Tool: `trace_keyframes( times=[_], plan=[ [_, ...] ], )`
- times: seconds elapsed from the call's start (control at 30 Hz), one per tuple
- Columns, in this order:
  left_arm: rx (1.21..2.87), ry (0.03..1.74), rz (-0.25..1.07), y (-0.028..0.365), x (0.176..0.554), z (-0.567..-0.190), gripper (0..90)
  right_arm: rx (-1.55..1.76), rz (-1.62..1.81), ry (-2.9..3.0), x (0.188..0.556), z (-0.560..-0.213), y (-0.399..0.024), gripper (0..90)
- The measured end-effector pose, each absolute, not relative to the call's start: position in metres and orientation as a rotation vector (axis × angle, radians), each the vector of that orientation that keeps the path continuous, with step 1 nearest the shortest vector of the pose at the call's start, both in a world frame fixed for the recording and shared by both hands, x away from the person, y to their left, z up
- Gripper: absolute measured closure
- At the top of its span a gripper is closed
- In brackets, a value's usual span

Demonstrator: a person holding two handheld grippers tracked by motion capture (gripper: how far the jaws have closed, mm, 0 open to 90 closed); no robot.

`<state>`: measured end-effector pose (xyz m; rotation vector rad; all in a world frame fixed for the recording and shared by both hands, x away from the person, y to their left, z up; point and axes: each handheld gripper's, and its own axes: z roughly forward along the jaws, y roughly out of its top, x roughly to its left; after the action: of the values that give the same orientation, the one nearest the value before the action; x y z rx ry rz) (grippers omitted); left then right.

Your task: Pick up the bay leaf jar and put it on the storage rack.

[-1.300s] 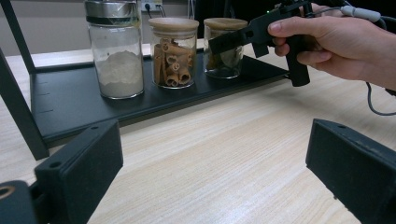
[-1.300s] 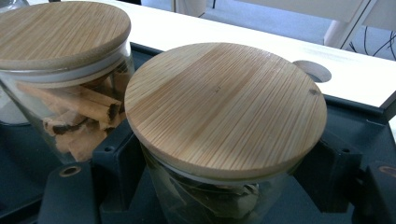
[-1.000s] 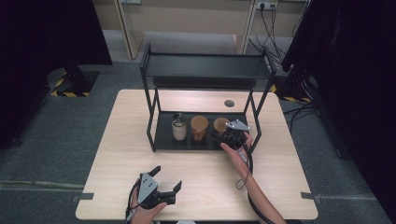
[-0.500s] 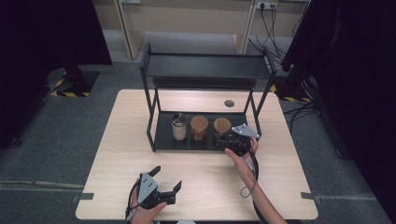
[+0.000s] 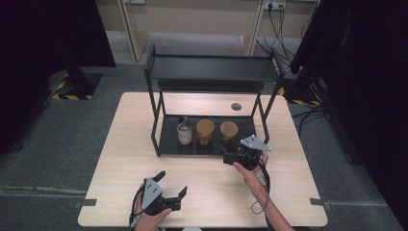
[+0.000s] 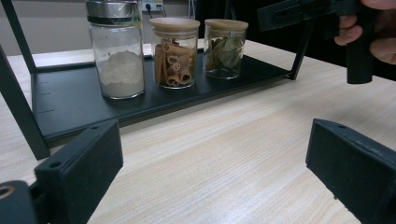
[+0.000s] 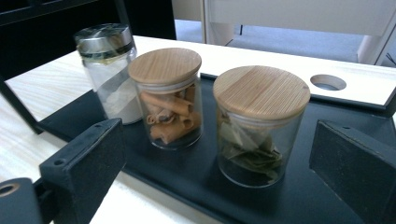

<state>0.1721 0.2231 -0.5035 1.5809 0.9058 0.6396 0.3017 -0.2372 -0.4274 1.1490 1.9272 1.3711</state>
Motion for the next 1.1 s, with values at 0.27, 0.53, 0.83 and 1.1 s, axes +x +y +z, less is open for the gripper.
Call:
trace_keyframes(
  times=[0.27,0.53,0.83,1.1],
  plan=[
    [1.578,0.912,0.637,0.224,0.173,-0.503,3.1,1.112,1.432,1.939,0.288,-0.428,-0.243,4.0],
    [1.581,0.911,0.638,0.223,0.174,-0.503,3.1,1.062,1.500,1.950,0.273,-0.436,-0.251,3.9],
    [1.579,0.909,0.645,0.223,0.173,-0.503,3.1,1.019,1.543,1.968,0.255,-0.444,-0.256,3.6],
    [1.579,0.898,0.653,0.223,0.170,-0.503,3.1,0.996,1.562,1.990,0.245,-0.453,-0.259,3.5]
  ],
)
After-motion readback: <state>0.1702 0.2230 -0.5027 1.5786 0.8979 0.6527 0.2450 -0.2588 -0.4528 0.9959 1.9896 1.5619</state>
